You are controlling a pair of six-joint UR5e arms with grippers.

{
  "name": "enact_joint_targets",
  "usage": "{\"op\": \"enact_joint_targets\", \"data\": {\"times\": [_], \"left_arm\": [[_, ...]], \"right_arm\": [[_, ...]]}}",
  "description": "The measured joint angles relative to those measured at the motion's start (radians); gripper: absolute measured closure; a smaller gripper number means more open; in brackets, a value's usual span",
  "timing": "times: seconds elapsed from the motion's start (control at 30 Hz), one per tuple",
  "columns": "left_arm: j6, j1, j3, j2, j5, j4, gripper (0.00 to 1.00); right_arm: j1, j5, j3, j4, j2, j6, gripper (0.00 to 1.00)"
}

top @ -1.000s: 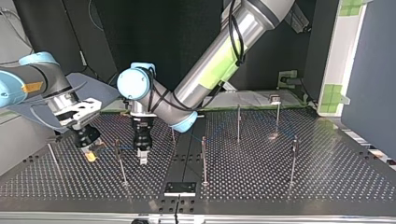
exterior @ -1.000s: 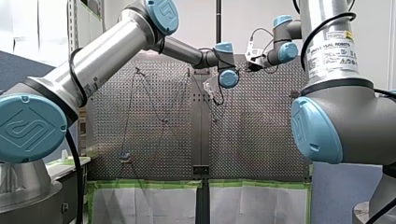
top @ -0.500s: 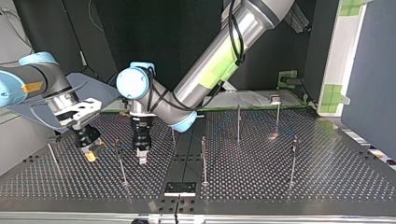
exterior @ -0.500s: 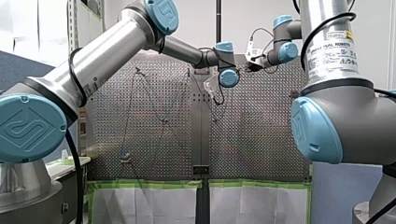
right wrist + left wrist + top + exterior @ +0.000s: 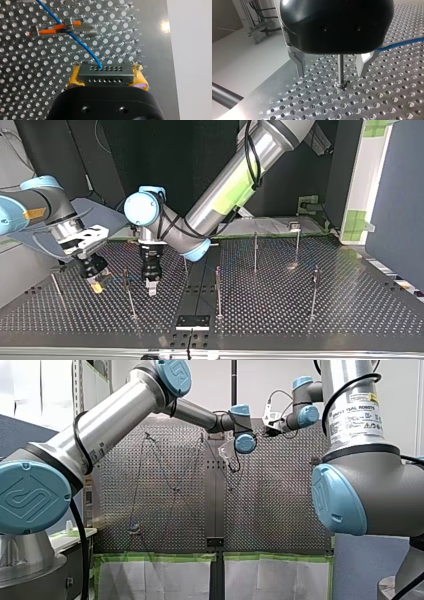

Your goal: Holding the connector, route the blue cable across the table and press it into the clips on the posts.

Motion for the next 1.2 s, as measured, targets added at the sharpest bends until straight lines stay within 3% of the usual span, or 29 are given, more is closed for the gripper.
{"op": "enact_joint_targets", "data": {"times": [0.3, 0.7, 1.2], "left_arm": [[-0.002, -0.005, -0.005, 0.005, -0.005, -0.005, 0.00], [-0.006, -0.067, -0.056, 0.080, -0.077, -0.077, 0.00], [-0.009, -0.067, -0.064, 0.083, -0.075, -0.082, 0.00]], "right_arm": [[0.000, 0.000, 0.000, 0.000, 0.000, 0.000, 1.00], [0.000, 0.000, 0.000, 0.000, 0.000, 0.000, 1.00], [0.000, 0.000, 0.000, 0.000, 0.000, 0.000, 1.00]]}}
